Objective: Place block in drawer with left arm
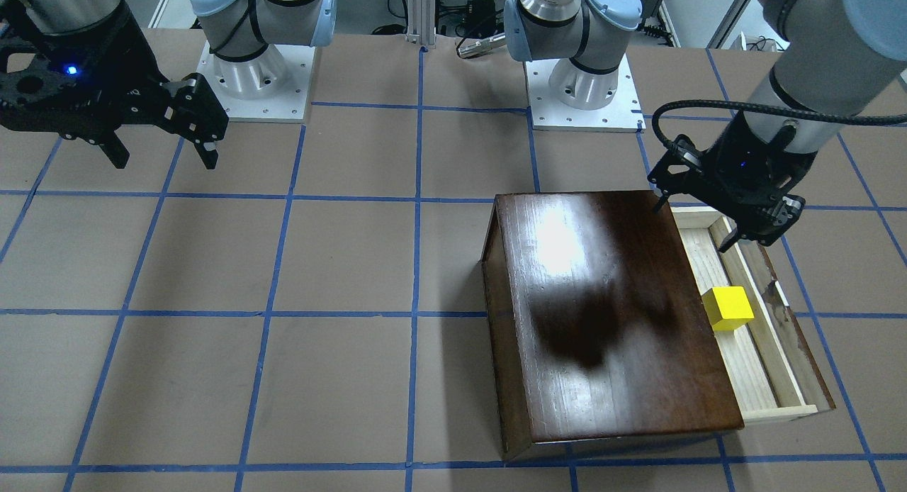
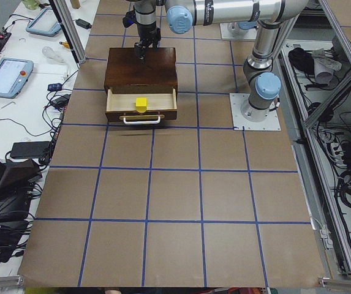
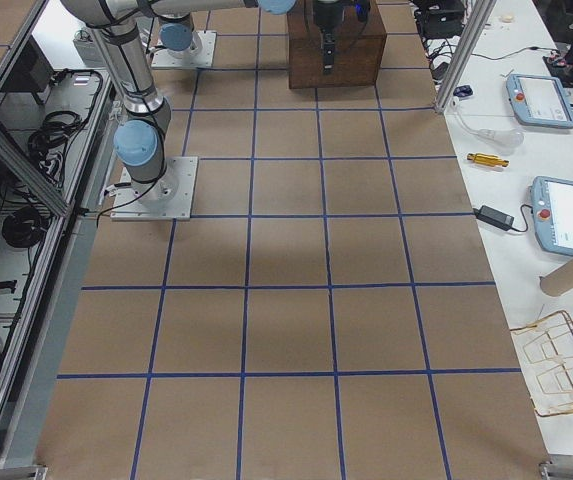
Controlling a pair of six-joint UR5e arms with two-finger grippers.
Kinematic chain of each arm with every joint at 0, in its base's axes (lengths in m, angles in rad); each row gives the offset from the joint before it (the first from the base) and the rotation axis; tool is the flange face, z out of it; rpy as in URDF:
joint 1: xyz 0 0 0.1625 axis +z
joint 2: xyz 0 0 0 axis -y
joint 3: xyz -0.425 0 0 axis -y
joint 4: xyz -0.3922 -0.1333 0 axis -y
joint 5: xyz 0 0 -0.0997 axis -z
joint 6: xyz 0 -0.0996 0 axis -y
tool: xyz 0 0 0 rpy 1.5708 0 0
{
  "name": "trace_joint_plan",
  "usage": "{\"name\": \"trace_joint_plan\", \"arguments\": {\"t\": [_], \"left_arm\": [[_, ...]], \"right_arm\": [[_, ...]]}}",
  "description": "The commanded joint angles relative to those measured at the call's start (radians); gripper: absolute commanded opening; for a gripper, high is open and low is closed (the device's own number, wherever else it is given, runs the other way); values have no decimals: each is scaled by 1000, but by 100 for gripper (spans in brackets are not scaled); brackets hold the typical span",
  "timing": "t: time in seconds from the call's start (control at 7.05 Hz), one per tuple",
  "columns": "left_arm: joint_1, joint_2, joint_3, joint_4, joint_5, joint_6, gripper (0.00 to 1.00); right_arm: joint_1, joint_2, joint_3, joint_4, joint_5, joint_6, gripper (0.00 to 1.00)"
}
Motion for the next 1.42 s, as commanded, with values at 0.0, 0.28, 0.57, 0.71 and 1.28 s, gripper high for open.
{"name": "trace_joint_plan", "arguments": {"t": [0.0,0.28,0.57,0.71,1.28], "left_arm": [[-56,21,-8,-19,18,-316,100],[-90,70,-53,-20,22,-540,100],[-90,89,-63,-20,20,-596,100],[-90,89,-58,-22,19,-604,100],[-79,80,-46,-24,11,-603,100]], "right_arm": [[-1,1,0,0,1,0,100],[1,-1,0,0,1,0,100],[1,-1,0,0,1,0,100],[1,1,0,0,-1,0,100],[-1,-1,0,0,1,0,100]]}}
